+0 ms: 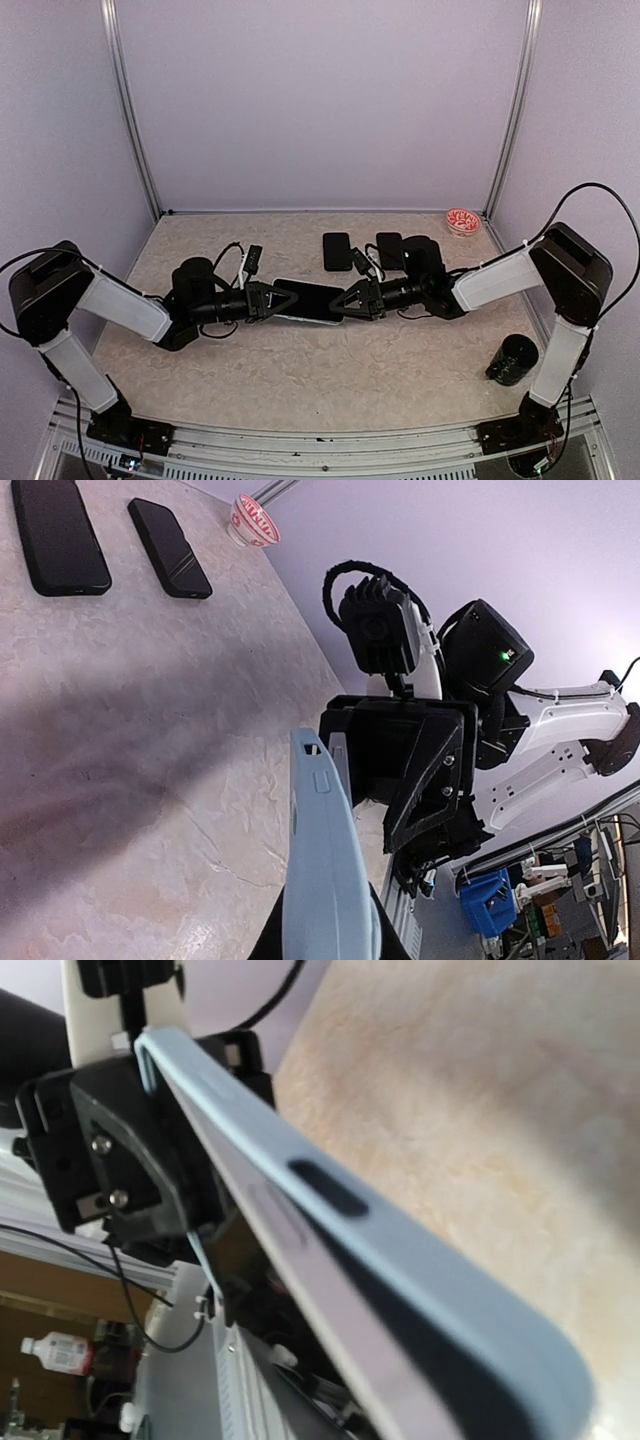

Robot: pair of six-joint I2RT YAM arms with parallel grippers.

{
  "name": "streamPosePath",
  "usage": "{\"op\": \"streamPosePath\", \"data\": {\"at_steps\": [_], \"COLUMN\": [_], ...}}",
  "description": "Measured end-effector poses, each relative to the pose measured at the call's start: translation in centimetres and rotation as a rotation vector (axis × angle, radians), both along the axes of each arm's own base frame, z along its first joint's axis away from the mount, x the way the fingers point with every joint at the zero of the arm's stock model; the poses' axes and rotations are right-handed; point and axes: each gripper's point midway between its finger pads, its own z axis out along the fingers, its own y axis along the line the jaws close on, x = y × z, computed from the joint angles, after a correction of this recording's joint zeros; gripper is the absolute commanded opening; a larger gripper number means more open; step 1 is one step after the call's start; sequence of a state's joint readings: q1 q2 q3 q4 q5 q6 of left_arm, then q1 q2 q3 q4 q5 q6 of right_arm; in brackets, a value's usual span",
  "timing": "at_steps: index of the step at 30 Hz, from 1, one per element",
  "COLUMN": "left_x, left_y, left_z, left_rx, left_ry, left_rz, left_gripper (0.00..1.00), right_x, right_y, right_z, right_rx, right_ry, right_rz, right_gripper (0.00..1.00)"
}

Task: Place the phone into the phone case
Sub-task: Install the phone on the phone case, then press the bottom corners of the phone case.

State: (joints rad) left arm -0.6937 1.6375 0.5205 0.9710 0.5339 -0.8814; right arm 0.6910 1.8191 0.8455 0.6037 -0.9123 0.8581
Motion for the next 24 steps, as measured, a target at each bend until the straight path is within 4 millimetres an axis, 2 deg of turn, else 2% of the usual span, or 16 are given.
{"op": "streamPosePath", "data": {"at_steps": [5, 10, 14, 18, 24], "left_x": [0.1, 0.2, -0.1, -0.6, -1.6], "left_y": [0.5, 1.0, 1.1, 1.1, 0.9], "left_z": [0.6, 1.6, 2.0, 2.8, 3.4], "left_rx": [0.011, 0.014, 0.019, 0.009, -0.006], "left_ry": [-0.029, -0.065, -0.085, -0.111, -0.128], "left_rz": [0.006, 0.012, 0.002, -0.024, -0.076], "left_gripper": [0.00, 0.00, 0.00, 0.00, 0.00], "right_x": [0.1, -0.3, 0.2, -0.1, -1.9], "right_y": [-1.5, -3.1, -4.4, -5.3, -5.8], "right_z": [1.0, 3.2, 4.6, 4.3, 3.4], "right_rx": [-0.032, -0.030, -0.003, 0.009, 0.039], "right_ry": [-0.061, -0.154, -0.214, -0.221, -0.215], "right_rz": [-0.001, 0.019, 0.023, 0.041, 0.103], "right_gripper": [0.44, 0.45, 0.46, 0.48, 0.49]}}
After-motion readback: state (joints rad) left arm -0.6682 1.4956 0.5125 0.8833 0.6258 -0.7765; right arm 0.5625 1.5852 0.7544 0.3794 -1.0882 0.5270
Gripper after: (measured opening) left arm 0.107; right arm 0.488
